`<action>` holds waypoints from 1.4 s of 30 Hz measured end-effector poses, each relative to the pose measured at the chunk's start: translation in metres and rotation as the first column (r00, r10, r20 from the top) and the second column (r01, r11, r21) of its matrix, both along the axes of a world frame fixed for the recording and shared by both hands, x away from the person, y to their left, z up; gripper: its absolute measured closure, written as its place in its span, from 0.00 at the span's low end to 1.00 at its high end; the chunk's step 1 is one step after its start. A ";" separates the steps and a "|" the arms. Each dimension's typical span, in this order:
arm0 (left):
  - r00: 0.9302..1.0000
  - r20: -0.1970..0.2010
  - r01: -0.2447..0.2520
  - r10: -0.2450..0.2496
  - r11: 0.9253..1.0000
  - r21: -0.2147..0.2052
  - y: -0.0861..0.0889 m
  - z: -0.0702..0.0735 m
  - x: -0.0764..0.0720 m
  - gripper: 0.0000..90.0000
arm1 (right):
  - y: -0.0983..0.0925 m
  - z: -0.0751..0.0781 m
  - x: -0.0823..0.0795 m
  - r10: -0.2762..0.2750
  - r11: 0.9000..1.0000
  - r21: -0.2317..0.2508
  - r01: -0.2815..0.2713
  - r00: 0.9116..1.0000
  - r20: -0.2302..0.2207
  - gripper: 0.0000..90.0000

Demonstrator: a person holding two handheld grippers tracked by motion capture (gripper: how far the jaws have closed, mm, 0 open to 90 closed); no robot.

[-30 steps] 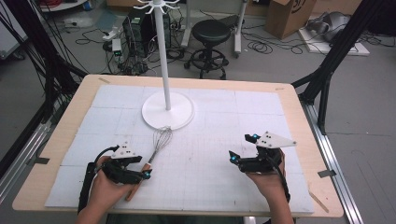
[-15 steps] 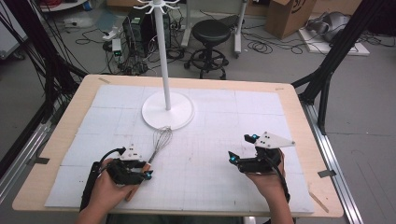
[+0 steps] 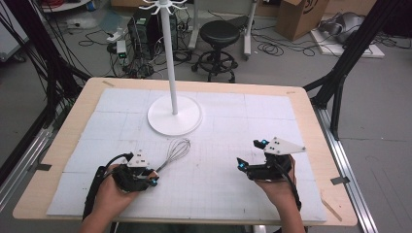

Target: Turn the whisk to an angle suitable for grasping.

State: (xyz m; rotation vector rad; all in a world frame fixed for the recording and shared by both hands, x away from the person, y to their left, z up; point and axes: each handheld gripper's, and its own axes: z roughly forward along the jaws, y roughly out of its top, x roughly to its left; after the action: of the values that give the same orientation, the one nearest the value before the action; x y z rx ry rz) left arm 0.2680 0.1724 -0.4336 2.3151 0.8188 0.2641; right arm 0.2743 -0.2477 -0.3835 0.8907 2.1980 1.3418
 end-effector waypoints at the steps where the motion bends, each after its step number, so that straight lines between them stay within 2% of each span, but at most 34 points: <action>1: 1.000 0.000 0.000 0.000 1.000 0.000 0.000 0.000 0.000 0.75 | 0.000 0.001 0.000 0.002 1.000 -0.001 -0.002 1.000 0.007 0.16; 3: 1.000 0.000 0.030 -0.030 0.999 0.022 -0.001 0.001 0.003 0.76 | 0.000 0.002 -0.001 0.007 1.000 -0.002 -0.007 1.000 0.012 0.16; 5: 0.999 0.002 0.044 -0.044 0.999 0.021 -0.002 0.001 0.005 0.76 | 0.000 0.003 -0.001 0.006 1.000 -0.001 -0.006 1.000 0.011 0.16; 9: 0.996 -0.018 0.084 -0.083 0.996 0.025 -0.005 0.003 0.016 0.76 | -0.002 0.003 -0.001 0.004 1.000 0.006 -0.004 1.000 0.010 0.16; 11: 0.995 -0.031 0.092 -0.091 0.996 0.009 -0.008 0.002 0.022 0.76 | -0.001 0.003 -0.001 0.005 1.000 0.007 -0.005 1.000 0.008 0.16; 14: 0.992 -0.029 0.120 -0.120 0.993 0.015 -0.015 0.003 0.028 0.76 | 0.000 0.004 0.000 0.010 1.000 0.003 -0.010 1.000 0.012 0.16; 15: 0.989 -0.019 0.146 -0.145 0.989 0.018 -0.022 0.003 0.031 0.76 | 0.001 0.005 0.000 0.015 1.000 0.004 -0.015 1.000 0.017 0.16; 16: 0.989 -0.019 0.146 -0.145 0.989 0.018 -0.022 0.003 0.031 0.76 | 0.001 0.006 0.000 0.015 1.000 0.002 -0.015 1.000 0.019 0.16; 17: 0.982 -0.010 0.187 -0.187 0.982 0.003 -0.030 0.002 0.035 0.76 | 0.001 0.006 0.000 0.017 1.000 0.003 -0.017 1.000 0.019 0.17; 18: 0.982 -0.010 0.187 -0.187 0.982 0.003 -0.030 0.002 0.035 0.76 | 0.000 0.006 0.000 0.016 1.000 0.003 -0.016 1.000 0.019 0.16; 21: 0.974 -0.004 0.228 -0.228 0.974 0.008 -0.050 0.003 0.043 0.76 | 0.000 0.005 0.001 0.016 1.000 -0.001 -0.016 1.000 0.013 0.17; 22: 0.966 -0.003 0.257 -0.257 0.966 0.006 -0.064 0.005 0.048 0.76 | -0.001 0.005 0.000 0.015 1.000 -0.003 -0.015 1.000 0.012 0.17; 23: 0.962 -0.008 0.273 -0.273 0.962 0.004 -0.071 0.005 0.051 0.76 | -0.001 0.005 0.000 0.014 1.000 0.000 -0.014 1.000 0.011 0.17; 24: 0.962 -0.008 0.273 -0.273 0.962 0.004 -0.071 0.005 0.051 0.76 | -0.001 0.005 0.000 0.017 1.000 0.000 -0.017 1.000 0.015 0.17; 26: 0.954 -0.014 0.301 -0.301 0.953 0.022 -0.085 0.004 0.054 0.76 | -0.001 0.006 0.000 0.019 1.000 0.002 -0.019 1.000 0.016 0.17; 27: 0.950 0.000 0.311 -0.311 0.950 0.035 -0.094 0.003 0.055 0.76 | -0.001 0.006 0.000 0.017 1.000 0.001 -0.017 1.000 0.014 0.17; 28: 0.945 0.008 0.326 -0.327 0.945 0.028 -0.103 0.003 0.058 0.76 | -0.001 0.007 0.000 0.020 1.000 -0.003 -0.020 1.000 0.021 0.17; 34: 0.936 0.011 0.351 -0.352 0.936 0.033 -0.126 0.003 0.062 0.76 | -0.003 0.008 0.000 0.020 1.000 0.007 -0.020 1.000 0.021 0.17; 37: 0.925 0.027 0.378 -0.379 0.925 0.032 -0.137 0.002 0.065 0.76 | -0.004 0.008 -0.001 0.019 1.000 0.006 -0.019 1.000 0.024 0.17; 42: 0.922 0.024 0.387 -0.387 0.922 0.017 -0.145 0.001 0.070 0.76 | -0.003 0.010 0.000 0.025 1.000 0.000 -0.025 0.999 0.030 0.17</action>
State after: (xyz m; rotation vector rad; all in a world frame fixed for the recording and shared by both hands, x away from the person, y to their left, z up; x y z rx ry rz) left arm 0.3377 0.0273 -0.4324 2.4182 0.3305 0.1246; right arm 0.2739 -0.2507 -0.3739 0.8400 2.1928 1.3587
